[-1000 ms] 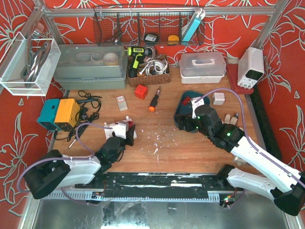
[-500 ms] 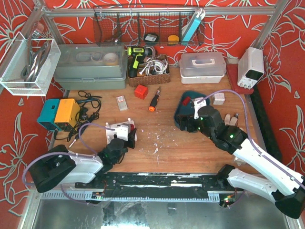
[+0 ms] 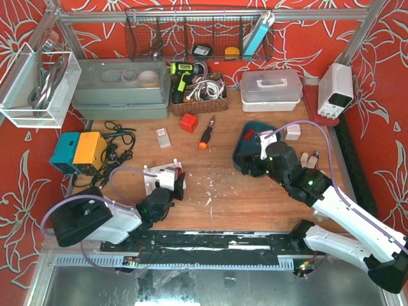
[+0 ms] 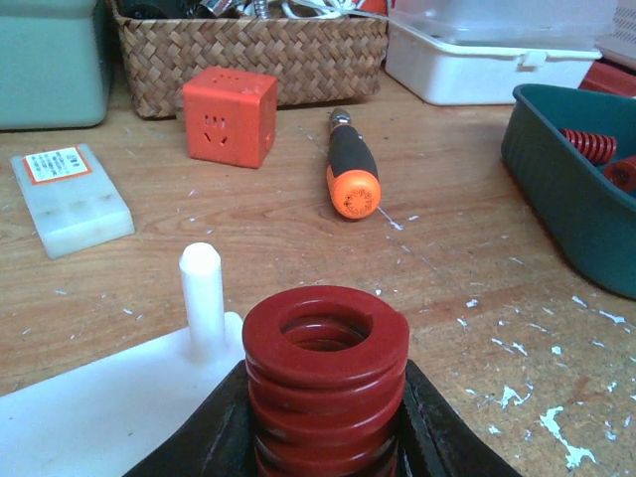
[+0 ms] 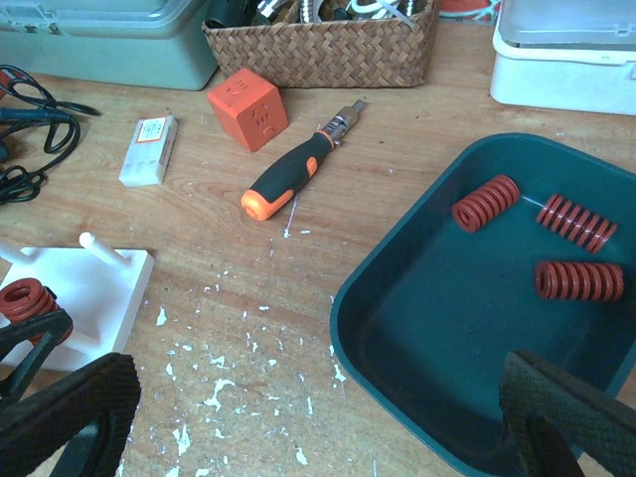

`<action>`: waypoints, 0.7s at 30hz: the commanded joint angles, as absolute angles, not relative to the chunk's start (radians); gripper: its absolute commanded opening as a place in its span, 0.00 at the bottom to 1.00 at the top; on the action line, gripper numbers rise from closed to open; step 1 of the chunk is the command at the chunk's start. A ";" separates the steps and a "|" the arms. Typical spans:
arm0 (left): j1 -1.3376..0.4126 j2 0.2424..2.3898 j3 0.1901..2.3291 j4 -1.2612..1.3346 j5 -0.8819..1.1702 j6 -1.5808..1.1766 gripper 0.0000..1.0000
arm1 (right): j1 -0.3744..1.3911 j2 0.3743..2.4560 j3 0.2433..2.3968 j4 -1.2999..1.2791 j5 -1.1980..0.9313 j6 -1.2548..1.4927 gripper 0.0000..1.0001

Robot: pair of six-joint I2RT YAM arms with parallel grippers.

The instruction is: Install the large spring

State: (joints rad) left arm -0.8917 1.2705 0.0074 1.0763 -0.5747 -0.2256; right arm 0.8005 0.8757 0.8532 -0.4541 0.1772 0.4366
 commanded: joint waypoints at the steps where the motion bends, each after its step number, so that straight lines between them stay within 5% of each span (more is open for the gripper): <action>1: -0.911 1.388 -0.014 1.208 -0.606 -0.227 0.27 | 0.795 0.870 0.847 -0.445 0.164 0.431 0.99; 13: -0.931 1.413 -0.006 1.231 -0.616 -0.229 0.53 | 0.791 0.853 0.849 -0.457 0.184 0.416 0.99; 21: -0.931 1.343 0.011 1.169 -0.613 -0.214 0.56 | 0.788 0.869 0.839 -0.448 0.181 0.415 0.99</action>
